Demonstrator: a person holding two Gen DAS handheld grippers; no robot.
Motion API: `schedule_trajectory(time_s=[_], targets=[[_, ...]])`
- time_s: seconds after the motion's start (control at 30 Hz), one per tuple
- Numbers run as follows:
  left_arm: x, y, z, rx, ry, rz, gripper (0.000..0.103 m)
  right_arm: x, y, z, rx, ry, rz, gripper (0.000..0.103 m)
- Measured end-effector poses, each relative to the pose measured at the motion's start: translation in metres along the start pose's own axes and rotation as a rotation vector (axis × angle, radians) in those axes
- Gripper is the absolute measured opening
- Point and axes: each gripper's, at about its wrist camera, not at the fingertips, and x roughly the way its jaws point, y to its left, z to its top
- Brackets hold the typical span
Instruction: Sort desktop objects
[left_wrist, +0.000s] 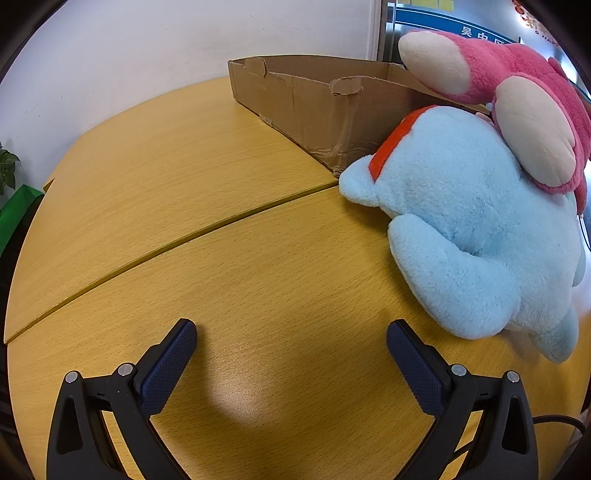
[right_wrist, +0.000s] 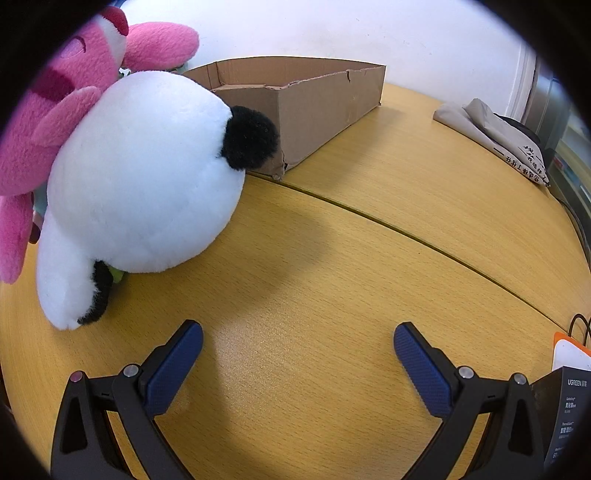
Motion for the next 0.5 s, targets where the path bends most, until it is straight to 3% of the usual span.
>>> schedule_trajectory(time_s=[0.5], targets=[[-0.0061, -0.0033, -0.0063, 0.0, 0.0, 0.0, 0.103, -0.0003, 0.0003, 0.0001, 0.0, 0.0, 0.0, 0.103]])
